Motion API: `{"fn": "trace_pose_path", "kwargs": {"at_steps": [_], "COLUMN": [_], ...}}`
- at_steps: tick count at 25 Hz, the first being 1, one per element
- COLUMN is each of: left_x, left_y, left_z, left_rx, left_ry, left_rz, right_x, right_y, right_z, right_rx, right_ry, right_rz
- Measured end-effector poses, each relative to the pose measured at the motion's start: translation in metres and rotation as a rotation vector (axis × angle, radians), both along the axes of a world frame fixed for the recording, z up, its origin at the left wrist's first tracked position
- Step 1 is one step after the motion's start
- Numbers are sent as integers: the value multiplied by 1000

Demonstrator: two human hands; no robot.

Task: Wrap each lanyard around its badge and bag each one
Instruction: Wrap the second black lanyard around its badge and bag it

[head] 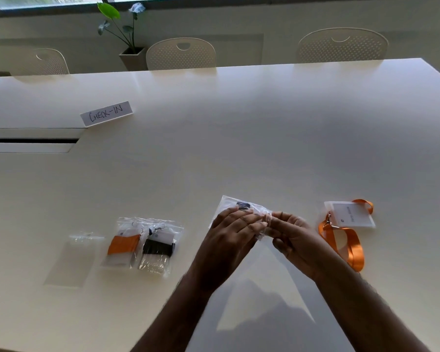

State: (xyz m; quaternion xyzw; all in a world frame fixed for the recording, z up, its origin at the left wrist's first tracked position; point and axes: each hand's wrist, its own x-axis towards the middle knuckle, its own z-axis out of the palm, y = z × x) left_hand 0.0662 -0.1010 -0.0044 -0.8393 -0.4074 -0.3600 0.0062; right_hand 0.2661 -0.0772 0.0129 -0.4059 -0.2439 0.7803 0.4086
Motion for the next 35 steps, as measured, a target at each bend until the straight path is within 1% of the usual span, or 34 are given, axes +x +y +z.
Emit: {"fn": "trace_pose_path", "kwargs": {"at_steps": [2, 5, 7, 9, 11, 12, 13, 15, 17, 19, 23, 25, 28, 35], "left_x": [-1, 1, 4, 5, 6, 6, 6, 7, 6, 6, 2, 0, -4, -11], "left_y": [-1, -5, -8, -11, -11, -10, -9, -7, -6, -5, -5, -4, -2, 1], "left_z": [1, 4, 11, 19, 23, 23, 23, 21, 19, 18, 20, 21, 23, 22], "left_rx": [-36, -139, -250, -399, -528, -589, -652, -749, -792, -841, -932, -940, -948, -960], "left_ry": [-64, -221, -386, -597, -788, -869, -947, -1073, -1138, -1189, -1167, -1152, -1179, -1136], "left_rz": [48, 141, 213, 256, 265, 265, 257, 231, 222, 193, 169, 172, 176, 170], "right_x": [4, 9, 12, 17, 22, 23, 23, 20, 16, 14, 16, 18, 19, 18], "right_y": [0, 0, 1, 2, 2, 2, 2, 2, 5, 7, 13, 15, 15, 13], "right_z": [2, 9, 12, 11, 12, 12, 12, 11, 8, 3, -1, -2, -5, -4], "right_rx": [77, 277, 422, 542, 604, 616, 622, 607, 575, 581, 556, 550, 550, 527], "right_ry": [-102, -331, -511, -666, -775, -795, -776, -655, -577, -577, -531, -506, -507, -495], "right_rz": [7, 14, -17, -19, 44, 85, 107, 73, 11, -12, -26, -13, 30, 65]}}
